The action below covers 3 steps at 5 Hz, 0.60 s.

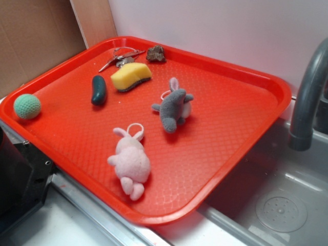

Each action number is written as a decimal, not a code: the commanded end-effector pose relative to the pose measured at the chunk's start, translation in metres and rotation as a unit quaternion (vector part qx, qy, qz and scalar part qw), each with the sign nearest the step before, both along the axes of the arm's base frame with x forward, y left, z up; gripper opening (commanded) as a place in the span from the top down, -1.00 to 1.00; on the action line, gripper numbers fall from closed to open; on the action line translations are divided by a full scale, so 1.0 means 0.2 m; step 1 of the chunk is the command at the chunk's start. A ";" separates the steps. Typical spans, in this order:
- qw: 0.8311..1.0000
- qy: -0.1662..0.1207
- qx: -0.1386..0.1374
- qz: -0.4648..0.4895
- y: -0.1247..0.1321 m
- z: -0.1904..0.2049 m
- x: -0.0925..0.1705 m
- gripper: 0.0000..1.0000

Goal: Grab the pink bunny.

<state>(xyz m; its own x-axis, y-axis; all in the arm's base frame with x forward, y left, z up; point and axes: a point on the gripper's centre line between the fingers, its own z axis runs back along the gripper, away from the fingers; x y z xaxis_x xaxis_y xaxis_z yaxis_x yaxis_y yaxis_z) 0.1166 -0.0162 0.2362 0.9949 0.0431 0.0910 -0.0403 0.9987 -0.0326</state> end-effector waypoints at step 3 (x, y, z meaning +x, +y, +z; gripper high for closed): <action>0.970 -0.015 -0.086 0.225 -0.25 -0.28 0.21 -1.00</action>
